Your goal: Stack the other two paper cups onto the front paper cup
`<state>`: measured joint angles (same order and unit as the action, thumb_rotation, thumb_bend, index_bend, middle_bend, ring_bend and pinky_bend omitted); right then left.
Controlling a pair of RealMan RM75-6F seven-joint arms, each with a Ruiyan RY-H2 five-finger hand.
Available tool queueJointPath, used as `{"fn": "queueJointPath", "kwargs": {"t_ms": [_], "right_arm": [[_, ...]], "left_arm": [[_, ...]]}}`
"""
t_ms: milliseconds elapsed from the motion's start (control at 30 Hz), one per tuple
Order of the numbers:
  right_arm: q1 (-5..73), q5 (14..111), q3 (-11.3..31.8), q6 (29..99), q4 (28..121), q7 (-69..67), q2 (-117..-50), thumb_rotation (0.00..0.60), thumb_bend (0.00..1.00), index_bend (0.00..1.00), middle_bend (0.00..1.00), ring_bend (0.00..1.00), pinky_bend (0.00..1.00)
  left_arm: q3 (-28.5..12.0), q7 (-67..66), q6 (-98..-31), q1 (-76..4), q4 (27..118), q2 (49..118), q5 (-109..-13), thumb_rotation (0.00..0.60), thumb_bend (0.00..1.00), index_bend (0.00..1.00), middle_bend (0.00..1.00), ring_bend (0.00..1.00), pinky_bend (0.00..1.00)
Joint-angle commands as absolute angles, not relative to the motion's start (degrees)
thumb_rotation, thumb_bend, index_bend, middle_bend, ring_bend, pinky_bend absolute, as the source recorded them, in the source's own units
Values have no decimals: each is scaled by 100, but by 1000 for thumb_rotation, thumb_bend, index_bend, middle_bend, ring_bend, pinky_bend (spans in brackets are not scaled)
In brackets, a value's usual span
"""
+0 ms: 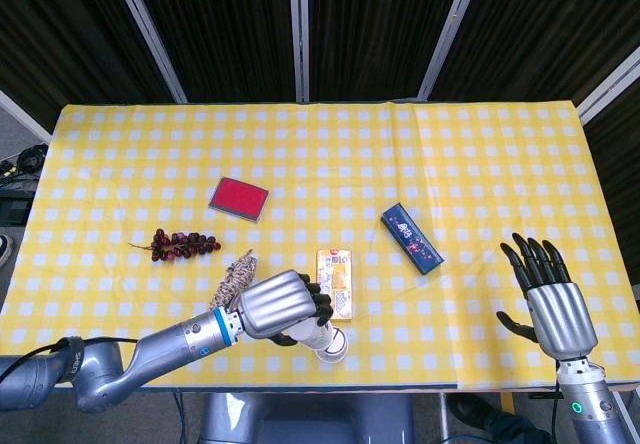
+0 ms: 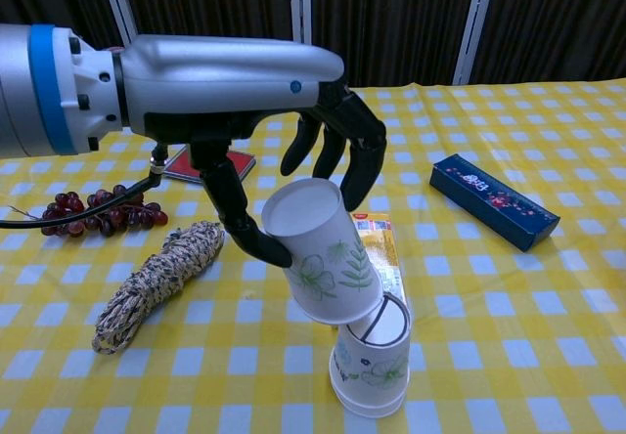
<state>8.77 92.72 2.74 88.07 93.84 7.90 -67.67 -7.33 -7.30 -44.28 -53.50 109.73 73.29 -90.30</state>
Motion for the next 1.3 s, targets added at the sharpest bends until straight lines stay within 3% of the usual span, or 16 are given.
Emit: {"fn": "queueJointPath", "kwargs": {"t_ms": [33,567,667,733,833,933,1300], "right_arm": [[863,9265,291,8829,9381,767,-6755,600,0,0,0,0,0],[830,9243,343,8831,9375,723,-6732,600,0,0,0,0,0],[823,9232,349,8829,9374,728,-6735,600,0,0,0,0,0],[822,9229,349,8818,9379,723,-6733,600,0,0,0,0,0],[817,9233,356,8823,9385,739,-6734,600,0,0,0,0,0],[812,9232,357,8820,9389,756,-6735,600,0,0,0,0,0],[805,9294,347,8819,9411,792,-6737,600,0,0,0,0,0]], "left_arm": [[-715,-847,-4402,-5417,10973,7458,-8973,600,176,539,444,449,519],[-734,-1513,-4090,-5796,10677,7986,-8583,600,149,516,422,439,515],[-696,-1641,-4063,-5832,10588,8080,-8550,600,43,408,293,310,437],[-651,-1775,-4024,-5868,10485,8163,-8517,600,0,193,108,141,310],[-604,-1915,-4030,-5886,10396,8243,-8489,600,0,6,0,11,174],[-555,-1962,-4159,-5840,10343,8286,-8537,600,0,0,0,0,107],[-477,-1727,-4688,-5506,10290,7885,-8495,600,0,0,0,0,54]]}}
